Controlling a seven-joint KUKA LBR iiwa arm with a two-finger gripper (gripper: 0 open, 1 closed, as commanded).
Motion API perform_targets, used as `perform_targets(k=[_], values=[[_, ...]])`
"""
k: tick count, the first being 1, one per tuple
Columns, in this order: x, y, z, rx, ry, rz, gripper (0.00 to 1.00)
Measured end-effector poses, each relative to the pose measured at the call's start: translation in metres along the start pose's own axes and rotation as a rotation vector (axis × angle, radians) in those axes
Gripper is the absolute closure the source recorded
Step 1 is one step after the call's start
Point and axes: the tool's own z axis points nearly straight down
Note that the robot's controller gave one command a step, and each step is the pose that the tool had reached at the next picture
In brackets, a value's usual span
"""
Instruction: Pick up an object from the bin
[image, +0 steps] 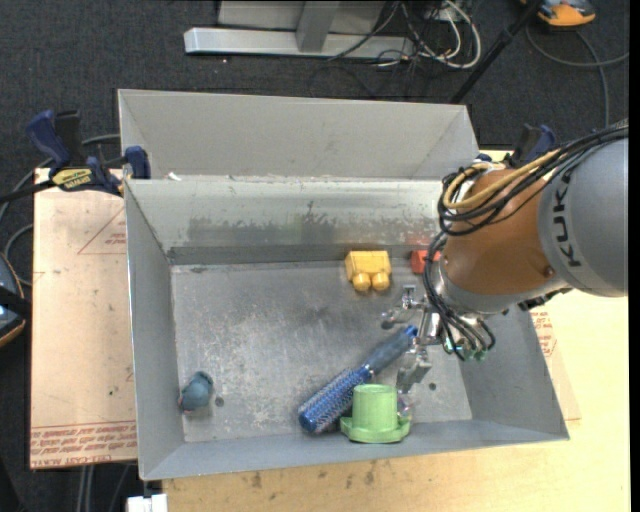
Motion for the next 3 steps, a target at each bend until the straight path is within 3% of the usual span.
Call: perform_targets(k=[1,2,3], values=[[-0.037,-0.024,0.055,-0.002,-0.008,-0.094,0.0],[-0.039,-0.025,0.051,0.002,-0.017,-0.095,1.0],[-0.032,-0.03,-0.121,0.003,-0.017,-0.167,1.0]])
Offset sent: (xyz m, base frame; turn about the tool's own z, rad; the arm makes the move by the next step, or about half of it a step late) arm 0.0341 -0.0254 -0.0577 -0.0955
